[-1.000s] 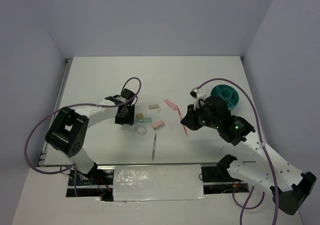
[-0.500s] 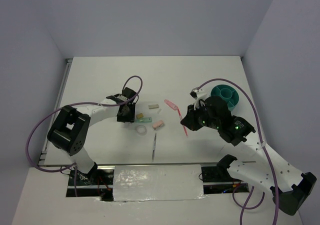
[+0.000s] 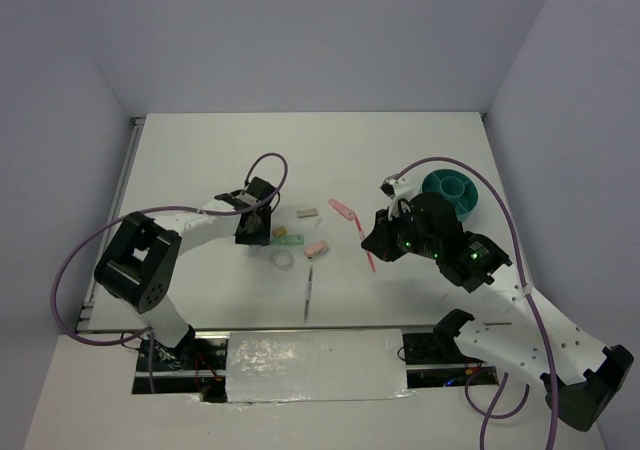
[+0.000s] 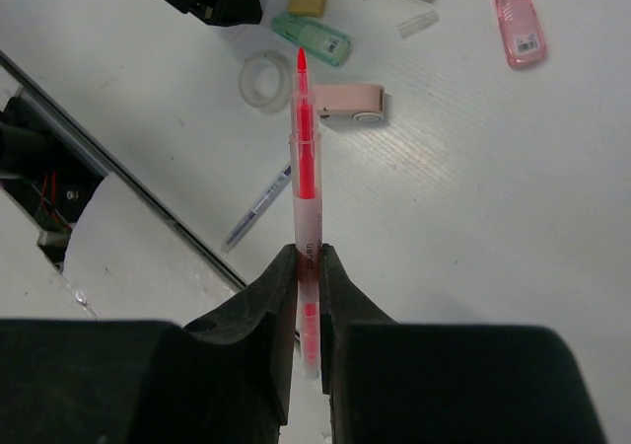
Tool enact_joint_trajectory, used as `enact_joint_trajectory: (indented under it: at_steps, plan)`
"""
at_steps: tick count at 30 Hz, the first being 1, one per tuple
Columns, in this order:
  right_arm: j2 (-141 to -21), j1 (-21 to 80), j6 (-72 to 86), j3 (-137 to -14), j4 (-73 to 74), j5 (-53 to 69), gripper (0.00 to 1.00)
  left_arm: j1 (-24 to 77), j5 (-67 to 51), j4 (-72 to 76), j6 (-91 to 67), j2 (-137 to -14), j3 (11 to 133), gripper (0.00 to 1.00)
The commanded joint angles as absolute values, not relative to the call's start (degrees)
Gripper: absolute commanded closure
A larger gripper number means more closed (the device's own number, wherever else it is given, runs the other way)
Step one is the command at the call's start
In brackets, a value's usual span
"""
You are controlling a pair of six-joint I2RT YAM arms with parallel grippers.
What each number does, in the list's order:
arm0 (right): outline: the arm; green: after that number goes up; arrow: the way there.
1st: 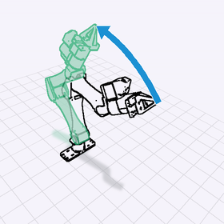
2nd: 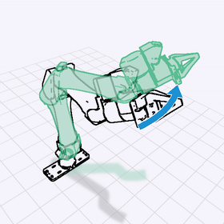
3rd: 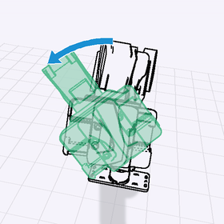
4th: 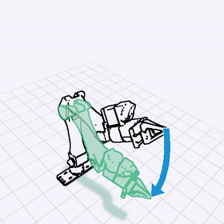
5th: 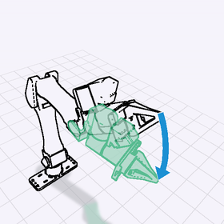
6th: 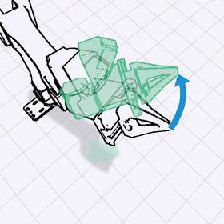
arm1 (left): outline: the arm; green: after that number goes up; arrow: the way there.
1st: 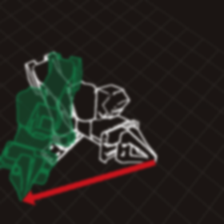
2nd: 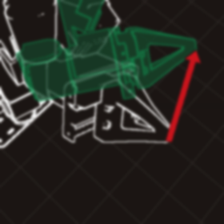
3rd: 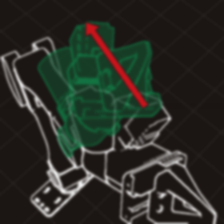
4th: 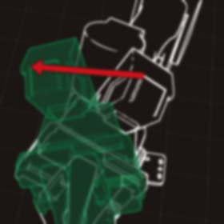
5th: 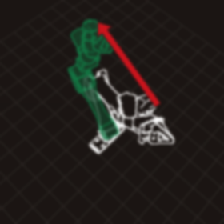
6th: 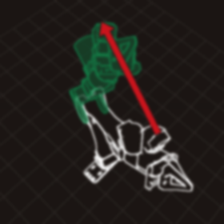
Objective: Sort the stationery into containers
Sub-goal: Pick up the pen cap from the center of the board.
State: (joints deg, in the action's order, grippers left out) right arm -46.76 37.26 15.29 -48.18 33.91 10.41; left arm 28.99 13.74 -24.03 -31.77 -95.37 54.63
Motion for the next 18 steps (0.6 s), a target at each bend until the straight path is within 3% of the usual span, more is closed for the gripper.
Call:
enact_joint_trajectory:
  at_steps: [1,18]
  plan:
    - [-46.32,37.62,14.68,-48.78,32.87,10.99,1.00,30.32,14.68,-27.42,-32.70,-96.59,52.29,0.49]
    - [-47.20,37.79,14.50,-49.22,32.96,11.87,1.00,30.67,12.22,-27.07,-32.87,-94.92,51.42,0.47]
